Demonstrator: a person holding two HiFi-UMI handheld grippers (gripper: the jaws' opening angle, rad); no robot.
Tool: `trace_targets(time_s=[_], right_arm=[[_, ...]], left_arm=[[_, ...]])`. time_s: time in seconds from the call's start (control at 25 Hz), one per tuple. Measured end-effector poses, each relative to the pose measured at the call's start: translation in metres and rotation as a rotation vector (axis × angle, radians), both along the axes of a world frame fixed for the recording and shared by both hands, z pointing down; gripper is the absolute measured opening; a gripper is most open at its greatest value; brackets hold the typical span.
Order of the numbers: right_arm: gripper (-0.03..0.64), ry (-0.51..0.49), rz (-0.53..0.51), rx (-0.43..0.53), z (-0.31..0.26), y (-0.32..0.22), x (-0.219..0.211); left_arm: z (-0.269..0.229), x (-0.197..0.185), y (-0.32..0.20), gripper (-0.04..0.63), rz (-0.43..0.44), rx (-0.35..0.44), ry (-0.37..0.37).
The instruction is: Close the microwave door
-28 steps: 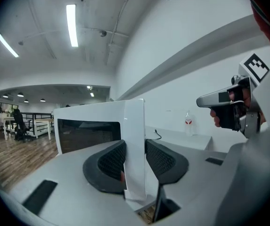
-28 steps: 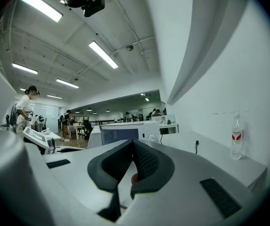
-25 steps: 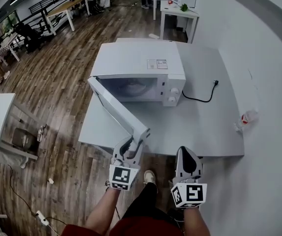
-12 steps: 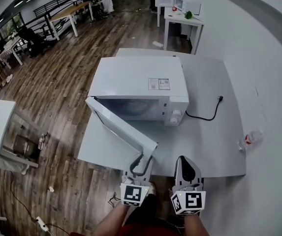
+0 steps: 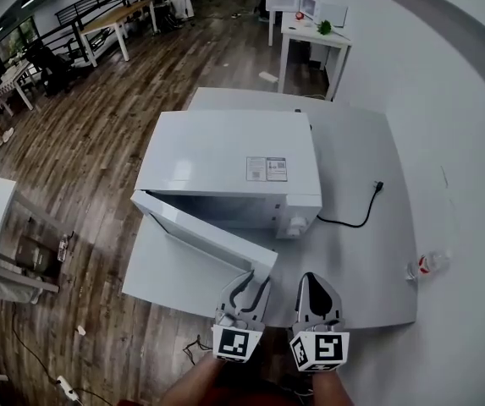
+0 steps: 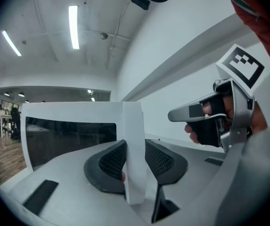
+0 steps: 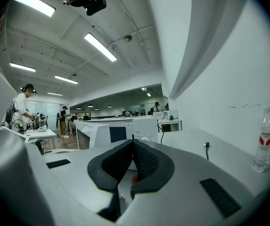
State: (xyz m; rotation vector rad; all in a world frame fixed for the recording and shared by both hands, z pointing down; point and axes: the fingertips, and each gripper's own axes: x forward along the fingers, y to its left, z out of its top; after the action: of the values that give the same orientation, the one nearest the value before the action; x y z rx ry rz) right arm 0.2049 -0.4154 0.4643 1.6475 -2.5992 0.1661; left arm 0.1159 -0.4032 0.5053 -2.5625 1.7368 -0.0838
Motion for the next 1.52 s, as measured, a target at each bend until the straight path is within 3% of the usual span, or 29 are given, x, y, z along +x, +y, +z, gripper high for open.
trace_targets(time_s=[0.4, 0.84, 1.52], right_arm=[[0.028, 0.006, 0.011, -0.026, 0.009, -0.057, 0.008], [0.028, 0.010, -0.013, -0.041, 0.024, -0.105, 0.005], [0.028, 0.013, -0.004, -0.053, 0.026, -0.123, 0.006]], left_arm=[[0.000, 0.013, -0.056, 0.140, 0.025, 0.007, -0.052], [0.001, 0.017, -0.107, 0.138, 0.019, 0.000, -0.052], [0.003, 0.014, -0.132, 0.137, -0.011, 0.009, -0.042]])
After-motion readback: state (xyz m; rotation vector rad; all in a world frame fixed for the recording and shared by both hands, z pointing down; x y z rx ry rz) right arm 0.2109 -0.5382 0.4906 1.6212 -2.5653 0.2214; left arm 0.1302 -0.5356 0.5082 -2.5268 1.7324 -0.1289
